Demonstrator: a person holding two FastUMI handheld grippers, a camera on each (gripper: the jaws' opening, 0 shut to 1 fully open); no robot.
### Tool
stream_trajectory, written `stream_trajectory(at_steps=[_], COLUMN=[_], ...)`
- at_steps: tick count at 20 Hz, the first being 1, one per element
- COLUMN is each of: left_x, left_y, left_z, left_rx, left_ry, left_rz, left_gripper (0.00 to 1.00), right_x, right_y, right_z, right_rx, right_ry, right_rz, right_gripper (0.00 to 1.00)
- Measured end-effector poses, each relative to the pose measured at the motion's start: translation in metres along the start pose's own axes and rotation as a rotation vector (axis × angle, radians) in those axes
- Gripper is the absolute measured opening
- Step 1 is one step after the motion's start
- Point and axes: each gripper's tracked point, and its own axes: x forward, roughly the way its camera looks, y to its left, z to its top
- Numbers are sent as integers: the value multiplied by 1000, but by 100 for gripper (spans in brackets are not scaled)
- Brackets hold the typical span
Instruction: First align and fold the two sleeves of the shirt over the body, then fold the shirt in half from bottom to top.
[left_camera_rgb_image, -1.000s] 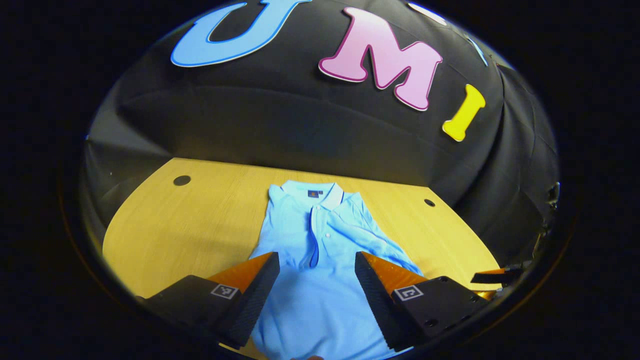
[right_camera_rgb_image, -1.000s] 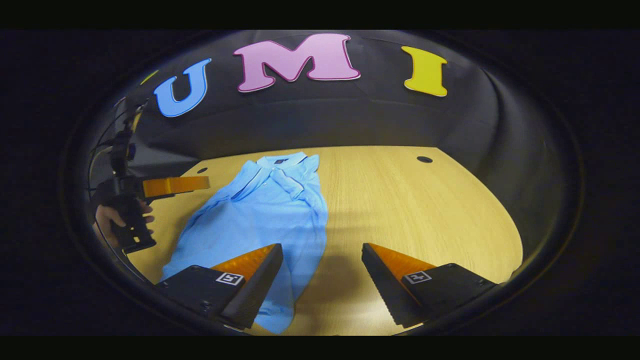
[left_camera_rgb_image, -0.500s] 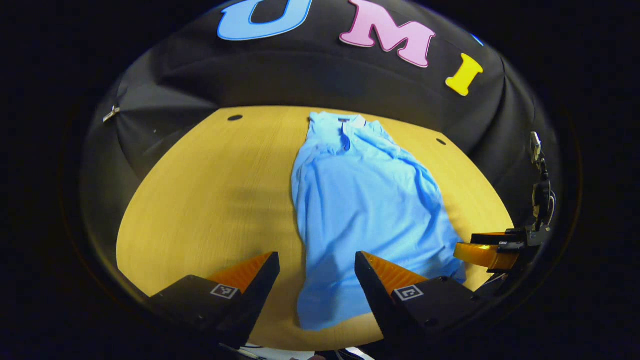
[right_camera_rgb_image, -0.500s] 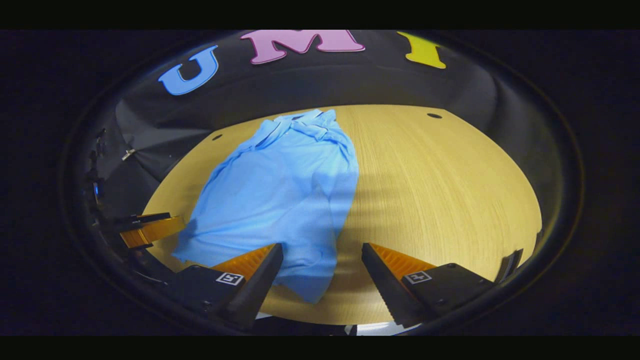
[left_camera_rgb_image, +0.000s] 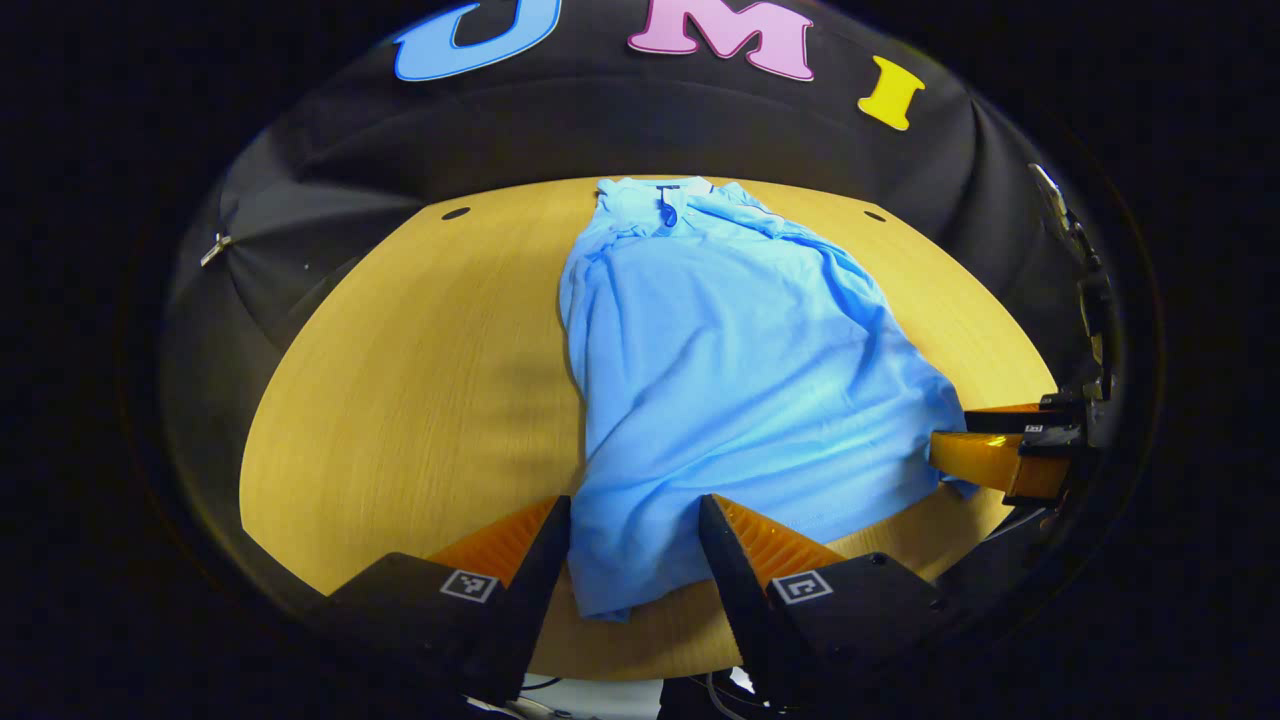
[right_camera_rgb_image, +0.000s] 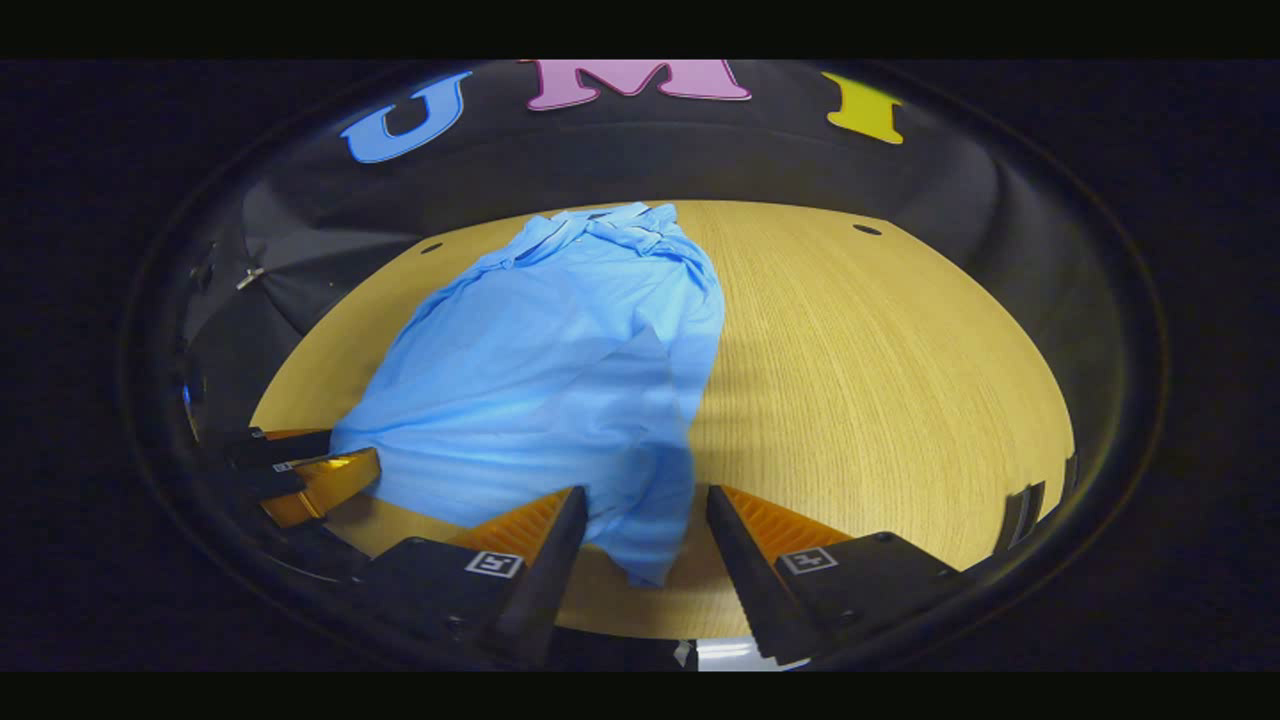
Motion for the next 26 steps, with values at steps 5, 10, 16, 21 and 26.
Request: stream_trajectory(at_steps=[5, 10, 16, 21, 26], left_x=[2, 3, 2, -2, 12], left_y=[-16, -20, -21, -25, -28], left_z=[2, 5, 16, 71, 165], left_rx=[-2, -38, -76, -65, -88], left_ry=[8, -7, 30, -14, -117], left_rz=[-13, 21, 2, -19, -40], left_gripper=[39, 7, 6, 6, 6], right_x=[0, 4, 1, 14, 49], right_y=[-4, 2, 12, 16, 16], right_z=[0, 1, 23, 84, 184], right_rx=[-36, -77, -34, -49, -82], right_ry=[10, 19, -31, -99, -233], right_rz=[-12, 29, 134, 177, 197], right_gripper=[41, 8, 1, 0, 9])
